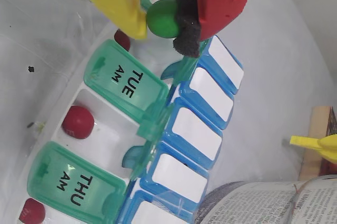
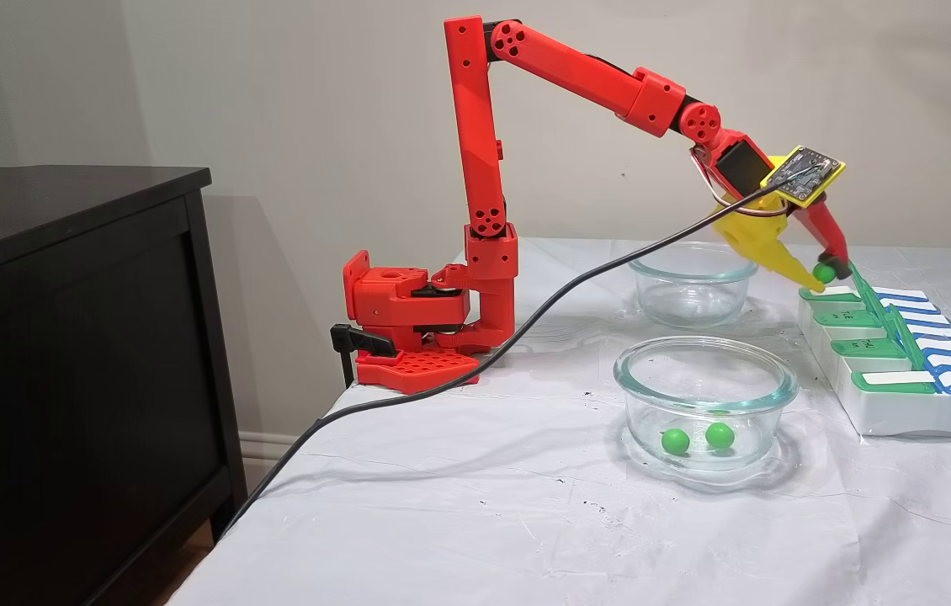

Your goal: Sort medicines into box.

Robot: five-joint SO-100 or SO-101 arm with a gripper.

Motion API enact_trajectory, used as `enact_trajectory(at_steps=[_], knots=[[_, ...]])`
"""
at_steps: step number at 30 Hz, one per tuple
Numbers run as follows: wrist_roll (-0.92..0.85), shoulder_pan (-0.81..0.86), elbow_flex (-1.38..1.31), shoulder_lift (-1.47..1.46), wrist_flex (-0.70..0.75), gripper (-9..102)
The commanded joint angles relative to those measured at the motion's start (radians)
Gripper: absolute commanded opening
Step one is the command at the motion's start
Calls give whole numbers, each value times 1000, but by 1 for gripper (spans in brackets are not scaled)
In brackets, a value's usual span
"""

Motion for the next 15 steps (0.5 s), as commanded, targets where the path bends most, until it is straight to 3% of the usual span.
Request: enact_trajectory(at_steps=[1,12,15], knots=[[5,-23,-60,35,-57,0],[3,-40,-32,54,-32,0],[-9,-32,-38,110,32,0]])
